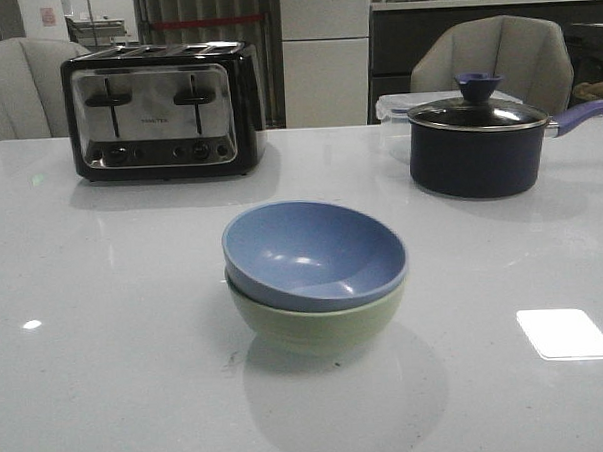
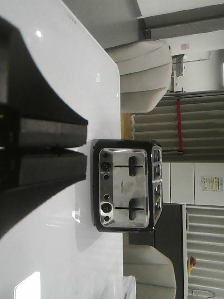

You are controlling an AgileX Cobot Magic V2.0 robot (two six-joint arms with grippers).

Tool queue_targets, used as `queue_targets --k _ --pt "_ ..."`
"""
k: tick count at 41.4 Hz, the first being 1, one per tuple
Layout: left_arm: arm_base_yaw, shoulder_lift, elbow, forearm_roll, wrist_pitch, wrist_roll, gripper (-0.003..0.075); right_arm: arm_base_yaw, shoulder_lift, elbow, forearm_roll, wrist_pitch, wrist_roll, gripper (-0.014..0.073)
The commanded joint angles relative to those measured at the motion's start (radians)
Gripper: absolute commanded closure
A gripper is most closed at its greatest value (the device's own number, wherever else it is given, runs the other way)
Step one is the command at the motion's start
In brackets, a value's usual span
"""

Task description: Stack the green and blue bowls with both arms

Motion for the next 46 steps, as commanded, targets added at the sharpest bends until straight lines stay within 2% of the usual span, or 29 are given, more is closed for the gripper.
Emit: queue_targets --k 1,7,15,46 --pt "-0.005 -0.02 0.004 -0.002 -0.089 -0.003 0.062 -0.006 -0.019 -0.003 0.0 -0.109 -0.003 0.0552" --pt "-0.005 -0.02 0.004 -0.002 -0.089 -0.003 0.062 -0.01 -0.019 -0.002 -0.007 -0.159 0.005 0.0552" --pt "-0.005 -0.02 0.004 -0.002 -0.089 -0.003 0.062 -0.049 -0.019 -0.002 -0.123 -0.196 0.177 0.0552" --pt "-0.005 -0.02 0.004 -0.002 -0.089 -0.003 0.062 -0.049 -0.019 -0.002 -0.127 -0.192 0.179 0.0552"
